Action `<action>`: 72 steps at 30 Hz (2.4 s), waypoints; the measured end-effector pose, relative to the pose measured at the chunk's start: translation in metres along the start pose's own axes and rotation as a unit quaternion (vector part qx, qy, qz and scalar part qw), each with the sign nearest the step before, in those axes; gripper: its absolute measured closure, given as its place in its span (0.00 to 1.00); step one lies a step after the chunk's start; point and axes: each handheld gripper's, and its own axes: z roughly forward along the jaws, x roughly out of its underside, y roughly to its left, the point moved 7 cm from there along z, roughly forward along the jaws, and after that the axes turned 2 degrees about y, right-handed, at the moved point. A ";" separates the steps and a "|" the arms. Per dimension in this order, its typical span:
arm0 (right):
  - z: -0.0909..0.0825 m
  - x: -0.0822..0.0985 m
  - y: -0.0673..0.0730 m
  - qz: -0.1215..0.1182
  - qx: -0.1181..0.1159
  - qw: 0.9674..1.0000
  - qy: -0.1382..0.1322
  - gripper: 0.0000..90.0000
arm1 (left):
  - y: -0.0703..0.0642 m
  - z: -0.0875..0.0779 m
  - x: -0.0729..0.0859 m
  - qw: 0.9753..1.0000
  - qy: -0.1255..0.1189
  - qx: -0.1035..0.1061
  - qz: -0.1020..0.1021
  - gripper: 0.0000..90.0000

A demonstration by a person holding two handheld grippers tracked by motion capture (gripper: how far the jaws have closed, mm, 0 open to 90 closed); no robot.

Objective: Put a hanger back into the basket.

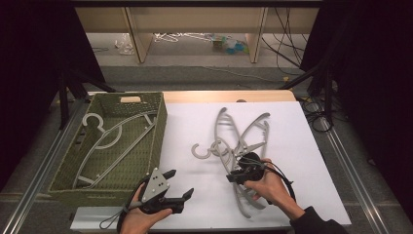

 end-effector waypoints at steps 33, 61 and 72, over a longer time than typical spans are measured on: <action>-0.088 0.033 0.003 -0.109 -0.133 0.985 -0.028 0.91 | 0.001 0.047 -0.008 0.995 0.025 -0.044 0.086 0.26; -0.097 0.058 0.009 -0.146 -0.162 0.976 -0.010 0.91 | -0.015 0.082 -0.017 0.959 0.028 0.063 0.276 0.51; -0.097 0.059 0.007 -0.157 -0.165 0.974 -0.012 0.91 | -0.016 0.085 -0.021 0.927 0.039 0.092 0.362 0.73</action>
